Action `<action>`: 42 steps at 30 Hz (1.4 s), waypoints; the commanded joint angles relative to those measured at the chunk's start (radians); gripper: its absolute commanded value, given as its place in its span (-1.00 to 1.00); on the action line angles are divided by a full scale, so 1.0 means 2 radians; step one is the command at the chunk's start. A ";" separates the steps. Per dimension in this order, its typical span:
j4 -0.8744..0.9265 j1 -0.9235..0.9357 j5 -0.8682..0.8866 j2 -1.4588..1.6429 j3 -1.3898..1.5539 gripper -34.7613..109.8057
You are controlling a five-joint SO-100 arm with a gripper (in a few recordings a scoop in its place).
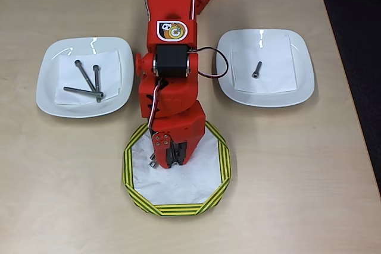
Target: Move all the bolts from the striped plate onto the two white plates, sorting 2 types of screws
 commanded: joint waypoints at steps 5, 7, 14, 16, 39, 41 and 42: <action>0.036 0.003 -0.038 0.010 0.012 -0.46; 0.040 0.004 -0.048 0.015 0.018 -0.48; 0.058 0.008 -0.074 0.021 0.006 -0.52; 0.066 0.008 -0.082 0.022 -0.008 -0.52; 0.196 -0.127 0.008 0.246 0.052 -0.52; 0.167 -0.159 0.051 0.302 0.137 -0.52; 0.151 -0.174 0.070 0.327 0.177 -0.52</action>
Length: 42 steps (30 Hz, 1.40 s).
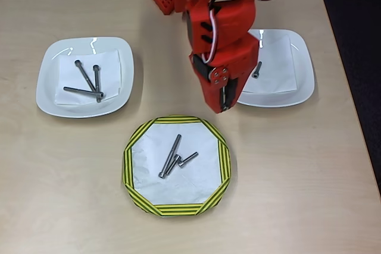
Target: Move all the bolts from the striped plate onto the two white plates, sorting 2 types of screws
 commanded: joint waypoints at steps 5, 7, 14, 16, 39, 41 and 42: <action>-0.122 -0.110 0.164 0.188 0.278 -0.52; -0.156 -0.140 0.220 0.213 0.334 -0.52; -0.255 -0.196 0.345 0.276 0.470 -0.33; -0.272 -0.195 0.348 0.285 0.484 -0.30; -0.255 0.108 0.116 -0.114 -0.013 -0.30; -0.225 0.111 0.130 -0.143 -0.046 -0.31; -0.216 0.111 0.137 -0.154 -0.055 -0.32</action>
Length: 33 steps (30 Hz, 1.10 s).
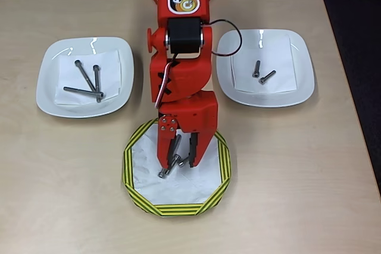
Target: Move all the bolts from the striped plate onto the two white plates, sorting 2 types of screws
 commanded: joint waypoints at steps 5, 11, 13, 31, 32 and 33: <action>0.031 0.003 0.025 -0.031 -0.051 -0.32; 0.037 0.025 0.005 -0.039 -0.061 -0.33; 0.040 0.033 -0.003 -0.044 -0.067 -0.33; 0.093 0.046 -0.001 -0.142 -0.199 -0.40; 0.094 0.046 0.000 -0.143 -0.200 -0.41; 0.096 0.045 0.001 -0.145 -0.203 -0.42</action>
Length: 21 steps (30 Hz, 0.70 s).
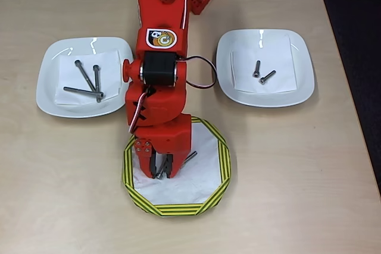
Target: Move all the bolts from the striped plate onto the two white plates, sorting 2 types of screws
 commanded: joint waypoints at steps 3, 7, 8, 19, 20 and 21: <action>0.021 0.002 0.012 0.000 -0.027 -0.47; 0.028 0.005 0.008 -0.002 -0.027 -0.49; 0.028 0.006 0.006 -0.003 -0.027 -0.50; 0.087 0.017 -0.058 0.002 -0.071 -0.52; 0.099 0.018 -0.065 0.005 -0.081 -0.52; 0.110 0.018 -0.074 0.006 -0.094 -0.52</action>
